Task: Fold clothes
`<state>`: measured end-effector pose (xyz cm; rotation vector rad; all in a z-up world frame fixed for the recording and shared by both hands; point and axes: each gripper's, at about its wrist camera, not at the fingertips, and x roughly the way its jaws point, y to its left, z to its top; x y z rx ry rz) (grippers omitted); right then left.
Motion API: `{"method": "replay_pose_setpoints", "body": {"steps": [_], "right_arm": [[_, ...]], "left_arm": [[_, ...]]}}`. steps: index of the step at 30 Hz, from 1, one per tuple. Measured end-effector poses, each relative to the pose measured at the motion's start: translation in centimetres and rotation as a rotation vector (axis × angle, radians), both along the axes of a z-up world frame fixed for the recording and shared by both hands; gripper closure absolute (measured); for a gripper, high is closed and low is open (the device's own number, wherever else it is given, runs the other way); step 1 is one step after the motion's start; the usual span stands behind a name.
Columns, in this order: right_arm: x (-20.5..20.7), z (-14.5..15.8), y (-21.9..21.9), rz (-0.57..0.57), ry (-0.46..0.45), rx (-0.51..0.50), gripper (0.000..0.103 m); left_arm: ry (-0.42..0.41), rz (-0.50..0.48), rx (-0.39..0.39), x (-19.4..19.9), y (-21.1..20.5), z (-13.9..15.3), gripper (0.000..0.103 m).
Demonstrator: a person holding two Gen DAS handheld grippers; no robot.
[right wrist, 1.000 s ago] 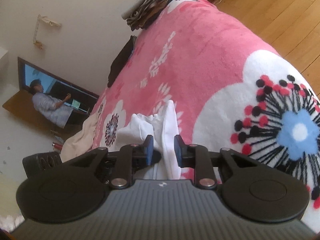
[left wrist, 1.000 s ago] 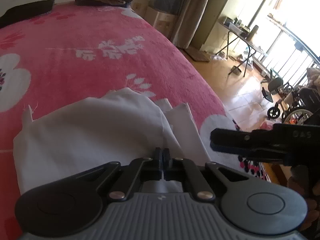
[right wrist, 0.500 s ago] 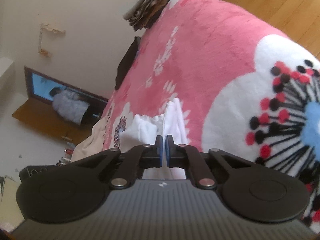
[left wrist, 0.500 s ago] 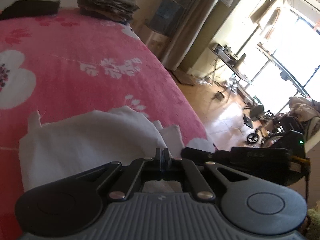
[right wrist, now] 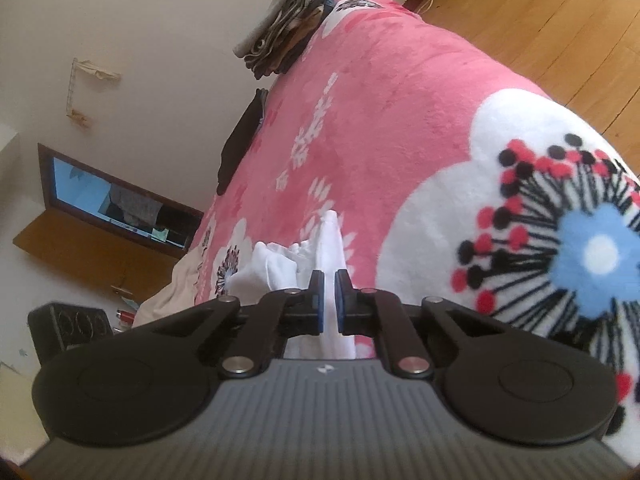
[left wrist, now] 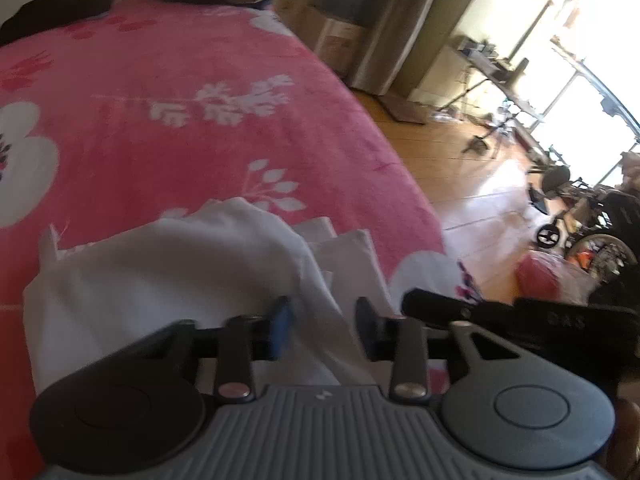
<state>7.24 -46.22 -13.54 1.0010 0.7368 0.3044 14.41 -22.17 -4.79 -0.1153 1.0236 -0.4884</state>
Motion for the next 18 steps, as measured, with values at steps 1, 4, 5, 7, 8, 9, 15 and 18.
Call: {"method": "replay_pose_setpoints", "body": {"steps": [1,4,5,7,8,9,15,18], "right_arm": [[0.0,-0.1,0.0,0.005,0.001,0.0,0.097],[0.4,-0.4,0.2,0.019,0.002,0.005,0.097],[0.6,-0.5,0.3,0.023,0.002,0.008,0.097],[1.0,-0.7,0.5,0.032,0.002,0.013,0.097],[1.1,-0.9,0.4,0.025,0.002,0.025,0.097],[1.2,-1.0,0.3,0.017,0.003,0.039,0.097],[1.3,-1.1,0.1,-0.024,-0.002,-0.005,0.1],[1.4,-0.8,0.6,-0.001,-0.003,-0.081,0.1]], "left_arm": [[0.006,0.01,0.005,0.1,0.1,-0.2,0.1],[0.006,0.043,-0.006,0.1,0.8,-0.6,0.102],[-0.002,0.05,-0.014,-0.1,1.1,-0.5,0.102],[-0.019,0.065,-0.031,-0.4,1.7,-0.4,0.103],[-0.028,0.071,-0.047,-0.6,2.0,-0.3,0.103],[-0.039,0.075,-0.078,-0.9,2.5,0.0,0.103],[-0.084,0.087,-0.183,-2.1,4.8,1.6,0.103],[-0.081,0.085,-0.193,-2.4,5.1,1.7,0.103]]}}
